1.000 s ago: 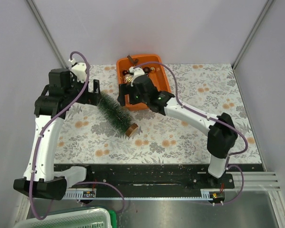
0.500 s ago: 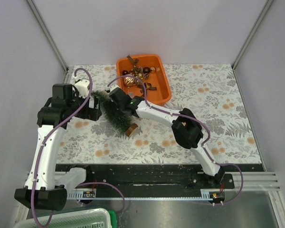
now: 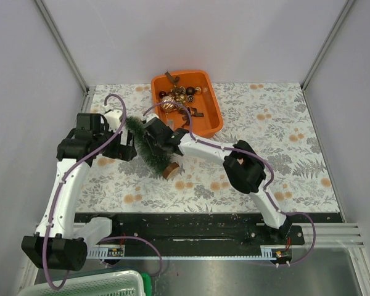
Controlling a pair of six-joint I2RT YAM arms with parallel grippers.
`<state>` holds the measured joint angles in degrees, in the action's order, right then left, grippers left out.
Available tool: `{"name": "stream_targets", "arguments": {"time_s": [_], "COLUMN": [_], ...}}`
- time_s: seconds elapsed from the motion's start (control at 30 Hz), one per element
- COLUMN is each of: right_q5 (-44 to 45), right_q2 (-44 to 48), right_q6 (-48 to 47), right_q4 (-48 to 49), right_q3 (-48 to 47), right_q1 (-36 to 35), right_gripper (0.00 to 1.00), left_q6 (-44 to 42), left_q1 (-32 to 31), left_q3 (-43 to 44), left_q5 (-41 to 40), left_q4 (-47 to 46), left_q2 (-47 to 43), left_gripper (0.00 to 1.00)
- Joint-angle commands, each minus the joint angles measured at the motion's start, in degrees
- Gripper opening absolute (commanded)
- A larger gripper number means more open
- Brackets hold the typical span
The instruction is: Decorate the small christmas tree
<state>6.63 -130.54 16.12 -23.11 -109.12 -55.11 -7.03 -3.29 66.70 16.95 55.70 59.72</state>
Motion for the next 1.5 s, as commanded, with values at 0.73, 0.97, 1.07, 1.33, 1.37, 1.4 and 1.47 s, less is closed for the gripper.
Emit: {"name": "stream_targets", "arguments": {"time_s": [0.73,0.97,1.07,1.33,1.37,1.4,1.47], "right_q5": [8.57,12.26,12.97,11.56,12.34,13.13,13.58], "right_q2": [48.36,49.33,49.42,42.75,41.43,40.46,40.45], "right_q6": [8.22,15.43,16.92,21.59,20.19,18.79,16.41], "right_q4": [61.15,68.89,74.42,103.06,106.49,108.09,107.67], "right_q3": [62.97,64.73,66.92,83.26,84.85,85.73,86.53], "right_q1": [2.82,2.90,2.82,2.29,1.59,0.98,0.53], "right_gripper": [0.00,0.00,0.00,0.00,0.00,0.00,0.00], "left_q6": [1.31,1.05,1.58,3.68,4.04,4.39,5.09], "left_q1": [0.30,0.30,0.30,0.30,0.30,0.21,0.21], "left_q3": [-4.47,-2.10,-2.97,-5.44,-5.09,-4.82,-4.12], "left_q5": [-1.04,2.64,4.23,0.98,1.07,1.15,1.85], "left_q4": [-9.30,-8.51,-9.03,-12.28,-12.28,-12.37,-12.46], "left_q2": [2.85,0.40,-2.41,1.00,1.79,2.76,3.55], "left_gripper": [0.99,0.99,0.99,0.99,0.99,0.99,0.99]}}
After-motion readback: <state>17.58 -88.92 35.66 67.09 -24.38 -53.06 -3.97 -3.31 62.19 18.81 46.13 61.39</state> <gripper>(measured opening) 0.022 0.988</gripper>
